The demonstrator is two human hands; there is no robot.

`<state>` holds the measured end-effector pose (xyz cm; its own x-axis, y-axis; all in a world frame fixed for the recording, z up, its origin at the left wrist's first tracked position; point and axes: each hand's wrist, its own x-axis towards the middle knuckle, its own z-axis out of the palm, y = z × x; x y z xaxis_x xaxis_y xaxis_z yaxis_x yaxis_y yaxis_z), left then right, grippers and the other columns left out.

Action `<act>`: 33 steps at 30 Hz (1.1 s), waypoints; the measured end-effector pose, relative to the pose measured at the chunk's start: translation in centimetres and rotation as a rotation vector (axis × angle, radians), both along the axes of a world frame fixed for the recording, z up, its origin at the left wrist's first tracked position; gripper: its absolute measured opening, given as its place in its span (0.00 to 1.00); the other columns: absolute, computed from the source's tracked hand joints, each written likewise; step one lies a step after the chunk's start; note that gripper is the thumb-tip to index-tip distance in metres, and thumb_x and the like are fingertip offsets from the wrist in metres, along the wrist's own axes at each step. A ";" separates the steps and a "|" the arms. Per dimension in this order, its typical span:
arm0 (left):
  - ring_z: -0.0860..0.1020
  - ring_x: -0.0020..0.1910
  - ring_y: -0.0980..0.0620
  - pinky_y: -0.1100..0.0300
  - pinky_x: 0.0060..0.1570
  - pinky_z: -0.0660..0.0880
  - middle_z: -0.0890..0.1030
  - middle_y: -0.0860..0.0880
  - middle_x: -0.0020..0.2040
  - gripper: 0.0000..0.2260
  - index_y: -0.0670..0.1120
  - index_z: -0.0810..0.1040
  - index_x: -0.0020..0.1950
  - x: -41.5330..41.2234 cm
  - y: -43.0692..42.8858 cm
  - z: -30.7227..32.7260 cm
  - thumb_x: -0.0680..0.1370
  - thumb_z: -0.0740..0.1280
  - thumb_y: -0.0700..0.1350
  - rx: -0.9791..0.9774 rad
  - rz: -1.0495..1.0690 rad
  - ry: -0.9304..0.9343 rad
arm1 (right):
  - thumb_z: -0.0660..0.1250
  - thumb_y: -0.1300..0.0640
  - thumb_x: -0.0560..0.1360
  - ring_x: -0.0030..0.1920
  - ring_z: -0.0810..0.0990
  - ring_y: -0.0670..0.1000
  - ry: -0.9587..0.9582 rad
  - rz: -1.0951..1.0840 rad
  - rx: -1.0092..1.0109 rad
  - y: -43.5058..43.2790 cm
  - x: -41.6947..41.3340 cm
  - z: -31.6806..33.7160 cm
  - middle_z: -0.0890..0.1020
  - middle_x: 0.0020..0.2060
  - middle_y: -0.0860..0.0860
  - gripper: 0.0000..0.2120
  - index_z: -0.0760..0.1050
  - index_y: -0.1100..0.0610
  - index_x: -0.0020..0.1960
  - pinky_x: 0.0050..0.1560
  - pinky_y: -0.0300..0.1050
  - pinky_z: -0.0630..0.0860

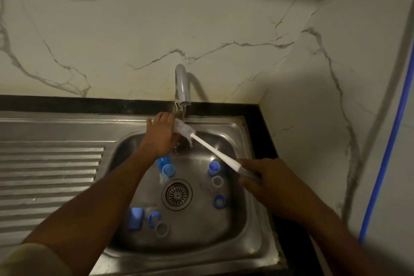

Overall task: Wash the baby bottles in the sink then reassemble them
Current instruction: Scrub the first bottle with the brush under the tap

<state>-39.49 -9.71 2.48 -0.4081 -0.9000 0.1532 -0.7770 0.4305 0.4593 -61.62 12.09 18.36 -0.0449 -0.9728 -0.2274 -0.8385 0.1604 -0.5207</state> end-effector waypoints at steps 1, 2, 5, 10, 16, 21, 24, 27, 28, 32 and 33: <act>0.69 0.69 0.43 0.46 0.68 0.69 0.72 0.42 0.69 0.27 0.44 0.66 0.73 0.4 -0.3 0.1 0.77 0.71 0.47 0.140 0.019 0.084 | 0.68 0.53 0.77 0.36 0.81 0.45 0.010 -0.009 -0.019 0.4 -0.4 0.0 0.83 0.37 0.49 0.09 0.82 0.46 0.56 0.41 0.42 0.79; 0.73 0.64 0.45 0.52 0.60 0.74 0.74 0.44 0.66 0.24 0.45 0.67 0.71 0.8 -0.3 0.4 0.78 0.70 0.47 0.283 0.044 0.201 | 0.67 0.52 0.77 0.37 0.82 0.46 -0.035 -0.035 -0.016 0.9 -0.7 -0.2 0.84 0.38 0.49 0.09 0.82 0.46 0.55 0.42 0.45 0.80; 0.79 0.54 0.49 0.56 0.44 0.80 0.76 0.48 0.59 0.22 0.47 0.66 0.68 0.5 0.6 1.4 0.79 0.69 0.51 0.641 0.122 0.577 | 0.64 0.52 0.80 0.26 0.75 0.49 -0.499 -0.297 0.100 1.3 0.6 -0.8 0.79 0.29 0.48 0.09 0.82 0.51 0.52 0.27 0.46 0.72; 0.83 0.55 0.42 0.39 0.56 0.79 0.81 0.40 0.59 0.17 0.47 0.73 0.59 -1.1 3.2 1.4 0.75 0.67 0.53 0.856 0.071 1.038 | 0.63 0.53 0.81 0.22 0.63 0.44 -0.976 -0.595 0.268 1.6 5.7 -3.1 0.73 0.29 0.51 0.11 0.78 0.58 0.56 0.19 0.34 0.58; 0.82 0.55 0.42 0.45 0.54 0.80 0.81 0.40 0.58 0.14 0.43 0.75 0.63 -2.2 3.7 1.2 0.82 0.63 0.49 0.770 0.169 1.128 | 0.63 0.54 0.81 0.23 0.63 0.44 -1.173 -0.670 0.271 0.7 7.4 -3.0 0.73 0.29 0.51 0.16 0.73 0.65 0.61 0.18 0.34 0.58; 0.83 0.52 0.45 0.53 0.45 0.81 0.83 0.42 0.55 0.10 0.46 0.77 0.58 -1.2 3.2 1.9 0.84 0.59 0.49 0.739 0.176 1.105 | 0.62 0.54 0.81 0.22 0.63 0.43 -1.227 -0.672 0.323 1.7 8.5 -1.8 0.73 0.29 0.51 0.12 0.72 0.63 0.58 0.17 0.34 0.58; 0.83 0.52 0.45 0.51 0.48 0.81 0.85 0.45 0.52 0.12 0.47 0.79 0.59 -1.3 3.4 2.2 0.85 0.57 0.48 0.823 0.151 1.146 | 0.62 0.54 0.80 0.21 0.62 0.42 -1.318 -0.737 0.315 0.0 8.6 -1.7 0.72 0.29 0.50 0.16 0.72 0.64 0.64 0.16 0.33 0.57; 0.81 0.54 0.45 0.48 0.51 0.80 0.83 0.45 0.55 0.12 0.46 0.77 0.62 -1.2 3.3 1.9 0.85 0.57 0.48 0.836 0.200 1.253 | 0.62 0.55 0.81 0.21 0.62 0.41 -1.370 -0.758 0.324 -0.4 9.6 -1.5 0.72 0.28 0.50 0.15 0.73 0.62 0.63 0.17 0.33 0.57; 0.80 0.55 0.45 0.46 0.52 0.80 0.81 0.45 0.57 0.13 0.46 0.76 0.63 -1.0 3.4 1.7 0.85 0.57 0.49 0.821 0.247 1.288 | 0.62 0.54 0.81 0.21 0.62 0.42 -1.383 -0.753 0.340 0.1 10.0 -1.3 0.72 0.29 0.50 0.13 0.74 0.61 0.61 0.17 0.33 0.57; 0.79 0.57 0.41 0.44 0.54 0.79 0.81 0.41 0.59 0.17 0.43 0.75 0.67 -0.9 3.5 0.9 0.84 0.58 0.52 0.801 0.347 1.329 | 0.62 0.54 0.81 0.22 0.63 0.42 -1.365 -0.747 0.367 1.3 11.5 -0.8 0.73 0.28 0.50 0.11 0.74 0.60 0.57 0.17 0.33 0.58; 0.80 0.57 0.41 0.44 0.55 0.78 0.81 0.40 0.59 0.18 0.42 0.76 0.66 -1.2 3.6 0.8 0.84 0.58 0.52 0.810 0.325 1.308 | 0.62 0.54 0.81 0.21 0.63 0.42 -1.378 -0.776 0.357 0.8 11.5 -0.9 0.73 0.28 0.50 0.11 0.74 0.60 0.57 0.17 0.33 0.58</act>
